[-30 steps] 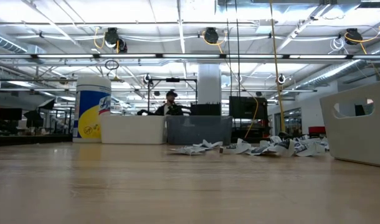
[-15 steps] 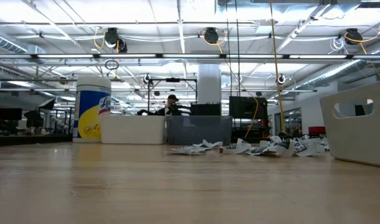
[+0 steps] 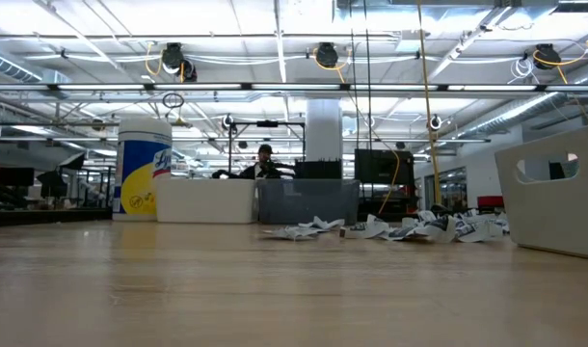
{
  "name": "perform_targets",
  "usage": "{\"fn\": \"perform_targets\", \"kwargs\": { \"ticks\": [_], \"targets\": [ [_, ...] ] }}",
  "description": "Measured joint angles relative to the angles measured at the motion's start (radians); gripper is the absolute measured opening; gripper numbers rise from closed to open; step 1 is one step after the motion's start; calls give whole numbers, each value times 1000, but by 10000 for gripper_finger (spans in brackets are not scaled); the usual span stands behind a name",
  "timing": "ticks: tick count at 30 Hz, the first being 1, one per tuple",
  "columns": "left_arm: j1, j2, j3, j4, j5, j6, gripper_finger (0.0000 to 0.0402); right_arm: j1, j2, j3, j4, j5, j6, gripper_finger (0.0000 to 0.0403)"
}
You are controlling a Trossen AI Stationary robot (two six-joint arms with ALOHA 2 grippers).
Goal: Pick & Place First Aid Supplies
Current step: Put the orange ointment pack into the gray bin
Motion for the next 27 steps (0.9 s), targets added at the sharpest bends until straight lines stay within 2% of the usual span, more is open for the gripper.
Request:
{"fn": "perform_targets", "kwargs": {
  "ticks": [13, 19, 27],
  "targets": [
    [-23, 179, 0, 56, -3, 48, 162, 0, 0, 0, 0, 0, 0, 171],
    [-25, 272, 0, 57, 46, 52, 176, 0, 0, 0, -1, 0, 0, 171],
    [-31, 327, -2, 64, 40, 50, 193, 0, 0, 0, -1, 0, 0, 171]
  ]
}}
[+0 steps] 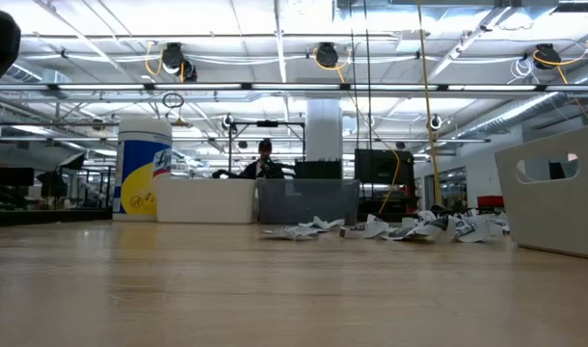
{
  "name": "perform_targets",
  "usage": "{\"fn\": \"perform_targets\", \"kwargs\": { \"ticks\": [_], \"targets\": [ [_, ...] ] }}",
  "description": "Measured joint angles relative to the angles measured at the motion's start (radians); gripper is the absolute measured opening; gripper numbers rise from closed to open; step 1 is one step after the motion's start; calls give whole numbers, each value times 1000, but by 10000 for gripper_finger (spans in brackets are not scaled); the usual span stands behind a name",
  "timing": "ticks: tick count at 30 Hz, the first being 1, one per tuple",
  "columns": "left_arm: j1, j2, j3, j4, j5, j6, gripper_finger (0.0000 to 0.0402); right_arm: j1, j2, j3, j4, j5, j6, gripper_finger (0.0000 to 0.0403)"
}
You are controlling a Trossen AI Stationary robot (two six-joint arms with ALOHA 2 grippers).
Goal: Pick & Place First Aid Supplies
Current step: Put the orange ointment pack into the gray bin
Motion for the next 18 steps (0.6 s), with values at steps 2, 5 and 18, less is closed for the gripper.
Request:
{"fn": "perform_targets", "kwargs": {
  "ticks": [2, 5, 18],
  "targets": [
    [1, 3, -4, 22, 3, 7, 191, 0, 0, 0, 0, 0, 0, 171],
    [2, 11, -18, 54, 8, 13, 182, 0, 0, 0, 0, 0, 0, 171],
    [8, 9, -27, 60, 23, -3, 112, 0, 0, 0, -4, 0, 0, 171]
  ]
}}
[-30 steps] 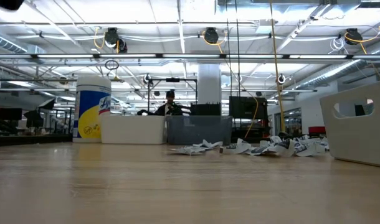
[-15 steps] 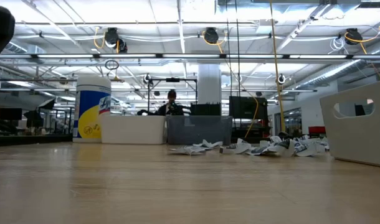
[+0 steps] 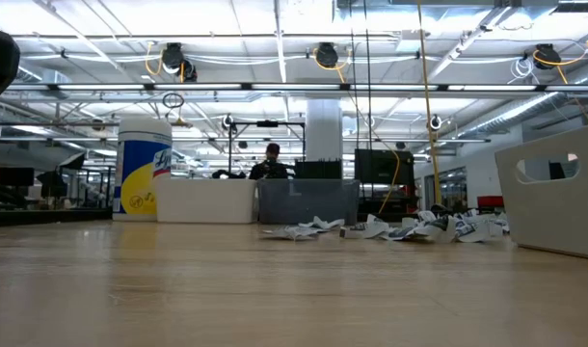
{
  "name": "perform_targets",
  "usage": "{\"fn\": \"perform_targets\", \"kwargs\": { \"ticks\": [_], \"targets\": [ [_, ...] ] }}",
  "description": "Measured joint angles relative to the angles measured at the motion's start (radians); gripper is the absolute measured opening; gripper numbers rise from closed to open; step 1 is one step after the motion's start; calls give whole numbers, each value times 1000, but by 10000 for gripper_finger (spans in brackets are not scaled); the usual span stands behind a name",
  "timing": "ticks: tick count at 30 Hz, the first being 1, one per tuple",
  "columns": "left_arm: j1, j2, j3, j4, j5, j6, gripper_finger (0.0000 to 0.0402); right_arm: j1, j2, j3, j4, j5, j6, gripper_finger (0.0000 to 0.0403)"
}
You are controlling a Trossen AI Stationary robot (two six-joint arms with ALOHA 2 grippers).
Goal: Pick & Place First Aid Supplies
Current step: Put the orange ointment pack into the gray bin
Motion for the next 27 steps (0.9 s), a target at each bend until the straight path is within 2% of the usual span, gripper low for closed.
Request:
{"fn": "perform_targets", "kwargs": {
  "ticks": [9, 18, 27],
  "targets": [
    [2, 0, 0, -1, 6, -21, 8, 0, 0, 0, 0, 0, 0, 171],
    [21, -39, 0, -12, -34, -92, 2, 0, -3, 0, -1, 0, 0, 171],
    [109, -267, 0, -25, -265, -200, 1, 0, -31, 0, 0, 6, 0, 171]
  ]
}}
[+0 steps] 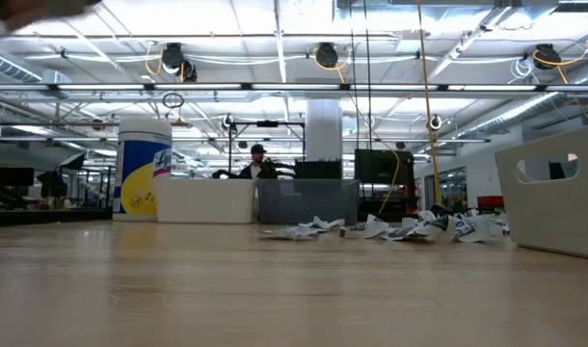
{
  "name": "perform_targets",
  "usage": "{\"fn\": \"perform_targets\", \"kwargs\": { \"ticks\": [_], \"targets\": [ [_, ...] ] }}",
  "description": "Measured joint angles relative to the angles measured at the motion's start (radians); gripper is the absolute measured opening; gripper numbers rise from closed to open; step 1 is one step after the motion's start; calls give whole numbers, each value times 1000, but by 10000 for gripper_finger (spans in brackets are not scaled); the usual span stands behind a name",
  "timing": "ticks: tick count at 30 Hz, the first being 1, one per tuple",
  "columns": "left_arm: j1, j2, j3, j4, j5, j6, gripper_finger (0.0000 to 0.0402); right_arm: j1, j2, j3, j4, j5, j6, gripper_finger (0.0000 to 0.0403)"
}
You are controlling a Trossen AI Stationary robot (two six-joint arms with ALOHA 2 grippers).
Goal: Pick & Place First Aid Supplies
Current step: Put the orange ointment pack into the gray bin
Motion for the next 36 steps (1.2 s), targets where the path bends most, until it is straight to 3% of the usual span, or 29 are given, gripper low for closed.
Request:
{"fn": "perform_targets", "kwargs": {
  "ticks": [7, 12, 16, 24, 36],
  "targets": [
    [157, -246, 0, 60, -189, -12, 1, 0, -2, 0, 2, 2, -6, 171],
    [305, -401, 0, 245, -219, 144, 0, 0, 3, 0, 3, 62, -42, 173],
    [432, -480, 0, 429, -140, 248, 0, 6, 4, 0, 11, 115, -52, 186],
    [631, -515, 9, 650, 54, 208, 0, 48, 73, 0, 105, 182, -53, 210],
    [657, -382, 115, 652, 130, 183, 0, 48, 114, 0, 117, 254, -53, 210]
  ]
}}
